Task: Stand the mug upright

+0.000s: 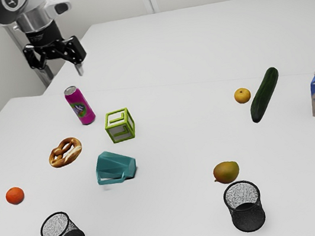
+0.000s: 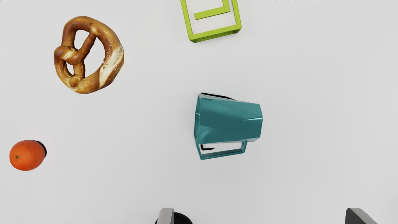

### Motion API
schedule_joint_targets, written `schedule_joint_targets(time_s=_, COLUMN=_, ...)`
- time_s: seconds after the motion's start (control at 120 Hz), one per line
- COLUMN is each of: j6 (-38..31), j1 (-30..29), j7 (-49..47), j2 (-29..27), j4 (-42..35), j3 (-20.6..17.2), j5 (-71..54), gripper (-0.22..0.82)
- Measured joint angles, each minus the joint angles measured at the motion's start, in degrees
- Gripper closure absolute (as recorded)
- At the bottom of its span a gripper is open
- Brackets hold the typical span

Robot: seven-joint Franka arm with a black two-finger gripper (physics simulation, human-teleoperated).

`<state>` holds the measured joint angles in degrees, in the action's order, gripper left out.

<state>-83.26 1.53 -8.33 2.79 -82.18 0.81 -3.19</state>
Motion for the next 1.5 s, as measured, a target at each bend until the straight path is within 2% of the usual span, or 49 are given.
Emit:
schedule_joint_targets(time_s=0.167, j6=0.1, j1=-0.6, j7=-0.4, j2=-1.5, j4=-2.6, j3=0.2, j5=0.8, gripper=0.00)
schedule_joint_targets(time_s=0.267, j6=-1.5, j1=-1.8, j7=0.6, j2=-8.9, j4=-14.0, j3=0.2, j5=3.6, gripper=0.00)
schedule_joint_targets(time_s=0.333, j6=-4.4, j1=-8.1, j7=2.4, j2=-12.1, j4=-23.0, j3=0.3, j5=7.3, gripper=0.00)
schedule_joint_targets(time_s=0.417, j6=-9.9, j1=-14.4, j7=6.3, j2=-12.9, j4=-32.1, j3=1.1, j5=13.5, gripper=0.00)
schedule_joint_targets(time_s=0.5, j6=-14.5, j1=-15.7, j7=10.8, j2=-12.0, j4=-36.1, j3=3.7, j5=19.7, gripper=0.00)
schedule_joint_targets(time_s=0.625, j6=-18.6, j1=-19.5, j7=19.2, j2=-5.8, j4=-37.0, j3=5.1, j5=31.0, gripper=0.00)
schedule_joint_targets(time_s=0.792, j6=-19.4, j1=-25.2, j7=31.0, j2=1.6, j4=-36.7, j3=4.6, j5=43.6, gripper=0.00)
schedule_joint_targets(time_s=0.933, j6=-19.3, j1=-23.7, j7=39.7, j2=6.3, j4=-37.1, j3=2.8, j5=51.4, gripper=0.00)
schedule_joint_targets(time_s=1.2, j6=-19.7, j1=-25.5, j7=52.2, j2=7.6, j4=-43.0, j3=2.0, j5=58.8, gripper=0.00)
schedule_joint_targets(time_s=1.5, j6=-21.2, j1=-25.6, j7=61.2, j2=8.4, j4=-46.6, j3=0.0, j5=65.5, gripper=0.00)
